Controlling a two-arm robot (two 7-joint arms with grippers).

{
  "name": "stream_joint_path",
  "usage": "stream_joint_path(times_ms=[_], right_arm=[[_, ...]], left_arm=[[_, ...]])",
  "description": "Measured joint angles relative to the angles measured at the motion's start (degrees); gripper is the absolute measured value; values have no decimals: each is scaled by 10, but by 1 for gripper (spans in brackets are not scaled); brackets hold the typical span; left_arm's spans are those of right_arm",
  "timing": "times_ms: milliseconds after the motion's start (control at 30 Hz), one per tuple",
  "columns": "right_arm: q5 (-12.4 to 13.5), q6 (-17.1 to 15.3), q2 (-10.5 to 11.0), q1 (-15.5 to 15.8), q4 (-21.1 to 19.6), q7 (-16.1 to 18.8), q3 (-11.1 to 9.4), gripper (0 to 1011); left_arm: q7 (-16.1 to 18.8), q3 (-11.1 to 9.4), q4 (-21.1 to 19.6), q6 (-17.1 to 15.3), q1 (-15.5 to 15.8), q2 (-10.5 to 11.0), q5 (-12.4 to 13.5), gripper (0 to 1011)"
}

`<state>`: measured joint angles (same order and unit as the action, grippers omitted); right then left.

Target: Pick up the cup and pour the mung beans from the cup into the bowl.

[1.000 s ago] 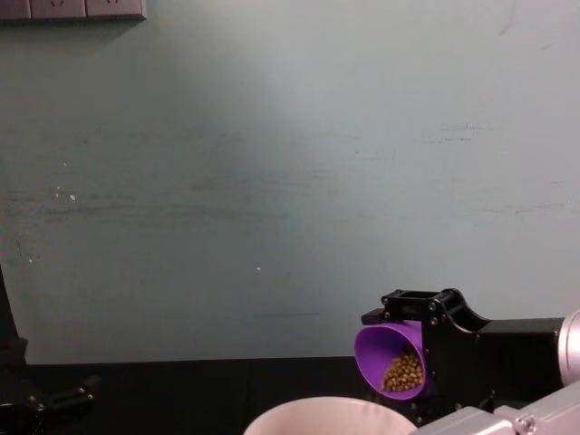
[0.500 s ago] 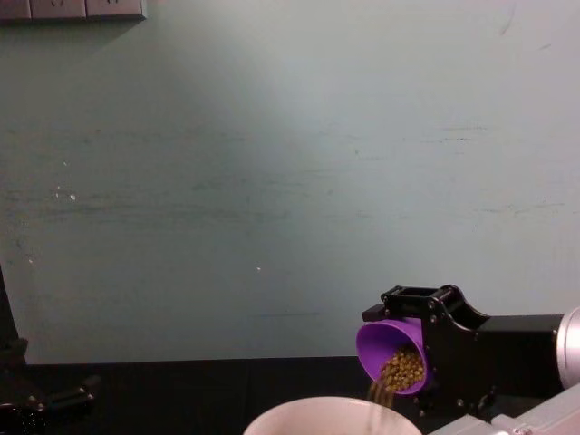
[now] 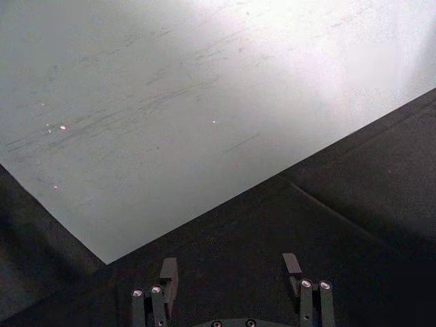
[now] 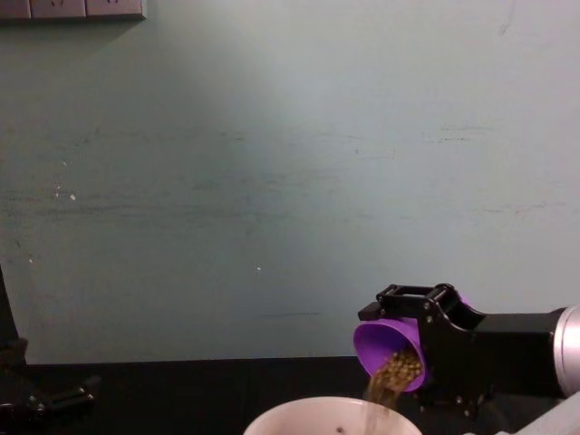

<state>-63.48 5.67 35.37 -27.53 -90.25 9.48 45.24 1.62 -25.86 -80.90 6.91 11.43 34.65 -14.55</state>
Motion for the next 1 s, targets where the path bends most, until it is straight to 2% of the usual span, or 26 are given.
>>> stream_joint_path(times_ms=[400, 700, 1000], right_arm=[[-40, -12, 7, -7, -10, -12, 15, 739], [-80, -25, 13, -16, -14, -15, 31, 739], [-95, -30, 15, -20, -15, -18, 39, 739]], left_arm=[[0, 0, 0, 0, 0, 0, 0, 1000], [0, 0, 0, 0, 0, 0, 0, 1000], [0, 0, 0, 0, 0, 0, 0, 1000]])
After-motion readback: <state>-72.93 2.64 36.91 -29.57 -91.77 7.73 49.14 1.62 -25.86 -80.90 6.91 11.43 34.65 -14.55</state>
